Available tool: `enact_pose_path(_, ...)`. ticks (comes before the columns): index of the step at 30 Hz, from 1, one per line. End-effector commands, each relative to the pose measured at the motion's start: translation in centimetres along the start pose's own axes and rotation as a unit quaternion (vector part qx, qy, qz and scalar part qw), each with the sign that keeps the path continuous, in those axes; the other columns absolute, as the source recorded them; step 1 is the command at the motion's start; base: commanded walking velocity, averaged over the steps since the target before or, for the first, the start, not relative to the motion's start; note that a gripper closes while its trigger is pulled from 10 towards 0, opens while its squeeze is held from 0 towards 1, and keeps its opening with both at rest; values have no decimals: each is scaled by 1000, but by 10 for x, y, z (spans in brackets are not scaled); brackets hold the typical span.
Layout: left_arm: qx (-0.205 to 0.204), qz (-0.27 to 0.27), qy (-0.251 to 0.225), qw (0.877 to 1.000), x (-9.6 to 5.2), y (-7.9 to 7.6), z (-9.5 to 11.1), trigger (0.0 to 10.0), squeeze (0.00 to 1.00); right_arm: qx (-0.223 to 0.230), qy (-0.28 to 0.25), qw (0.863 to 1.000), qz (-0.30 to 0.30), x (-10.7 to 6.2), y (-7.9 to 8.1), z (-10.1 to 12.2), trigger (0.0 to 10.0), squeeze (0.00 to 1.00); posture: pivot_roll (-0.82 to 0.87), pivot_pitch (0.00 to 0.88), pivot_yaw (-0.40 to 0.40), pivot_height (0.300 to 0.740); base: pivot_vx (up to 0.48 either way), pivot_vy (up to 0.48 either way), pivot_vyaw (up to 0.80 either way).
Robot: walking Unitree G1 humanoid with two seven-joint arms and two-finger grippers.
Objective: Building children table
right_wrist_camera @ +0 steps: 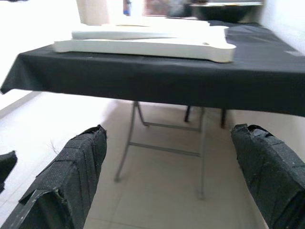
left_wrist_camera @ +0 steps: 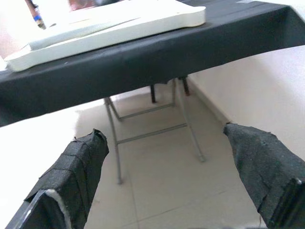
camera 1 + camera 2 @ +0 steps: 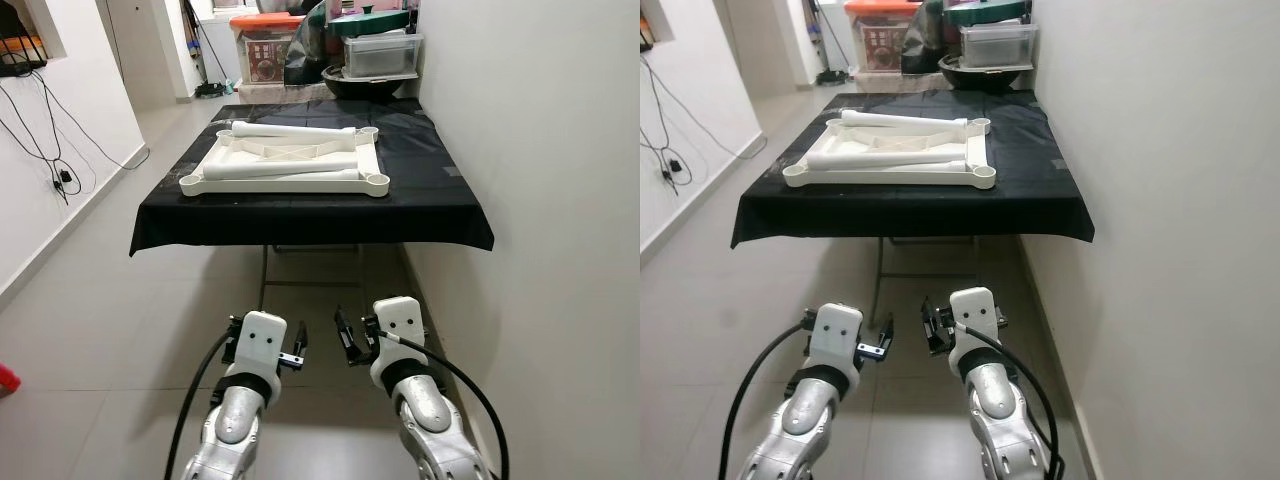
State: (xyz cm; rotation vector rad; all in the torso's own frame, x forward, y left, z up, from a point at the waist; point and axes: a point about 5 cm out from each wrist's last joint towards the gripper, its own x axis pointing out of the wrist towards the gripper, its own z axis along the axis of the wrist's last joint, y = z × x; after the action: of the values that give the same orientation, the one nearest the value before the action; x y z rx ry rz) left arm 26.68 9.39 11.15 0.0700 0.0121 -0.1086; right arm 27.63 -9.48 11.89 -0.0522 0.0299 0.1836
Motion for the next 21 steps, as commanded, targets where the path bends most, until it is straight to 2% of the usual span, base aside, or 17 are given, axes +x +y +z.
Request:
enact_pose_path(1,-12,-2,7,1000,1,-4,0,10000,0,6,8,1000,-5,-2,-1,-2,10000,0,25,0,18,740,0,0,0)
enact_pose_path(10,-18,1,13,1000,1,-3,-2,10000,0,5,10,1000,-3,-2,0,-2,10000,0,27,0,19,740,0,0,0)
enact_pose_path(21,-13,-8,22,1000,2,-5,-3,10000,0,4,17,1000,-8,-2,-1,-2,10000,0,24,0,19,740,0,480,0)
